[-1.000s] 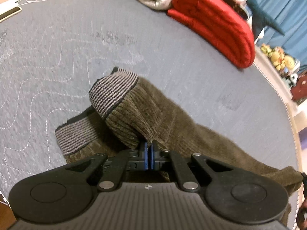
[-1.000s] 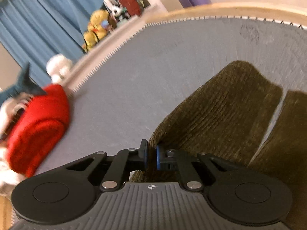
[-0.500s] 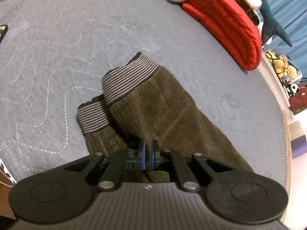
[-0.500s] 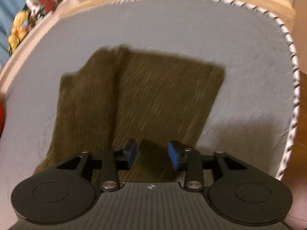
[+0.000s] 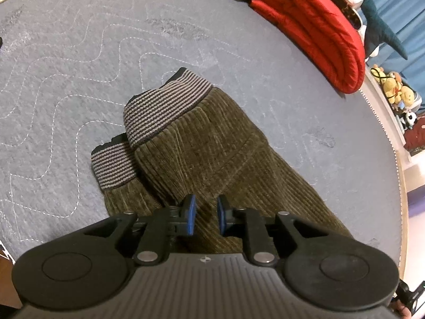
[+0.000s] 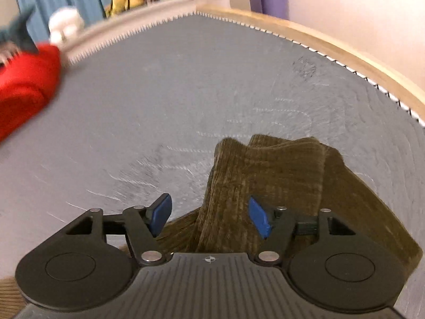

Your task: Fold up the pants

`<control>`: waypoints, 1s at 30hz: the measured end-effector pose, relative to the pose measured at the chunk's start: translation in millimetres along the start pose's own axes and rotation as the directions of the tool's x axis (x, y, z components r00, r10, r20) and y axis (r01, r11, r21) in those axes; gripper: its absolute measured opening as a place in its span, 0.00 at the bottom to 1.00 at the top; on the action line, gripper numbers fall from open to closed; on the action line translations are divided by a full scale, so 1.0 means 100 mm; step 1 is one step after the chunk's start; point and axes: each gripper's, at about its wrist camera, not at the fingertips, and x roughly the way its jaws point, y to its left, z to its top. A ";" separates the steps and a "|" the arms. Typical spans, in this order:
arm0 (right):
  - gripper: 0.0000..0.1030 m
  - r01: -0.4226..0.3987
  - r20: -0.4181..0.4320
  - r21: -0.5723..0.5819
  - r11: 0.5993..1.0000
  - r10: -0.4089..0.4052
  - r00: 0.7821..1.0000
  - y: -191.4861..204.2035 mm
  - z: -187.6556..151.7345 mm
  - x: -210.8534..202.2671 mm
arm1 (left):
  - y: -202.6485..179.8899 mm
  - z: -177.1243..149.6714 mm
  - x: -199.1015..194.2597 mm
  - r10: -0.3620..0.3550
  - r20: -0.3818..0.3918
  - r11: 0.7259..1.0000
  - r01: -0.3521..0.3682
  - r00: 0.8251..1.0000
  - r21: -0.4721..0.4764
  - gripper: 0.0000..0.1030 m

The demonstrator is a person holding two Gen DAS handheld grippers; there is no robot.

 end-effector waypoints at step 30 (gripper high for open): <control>0.10 0.086 0.074 0.659 0.747 -0.179 0.981 -2.30 -0.71 -0.84 | -0.10 -0.01 -0.06 -0.064 -0.008 0.998 0.064 0.998 -0.013 0.34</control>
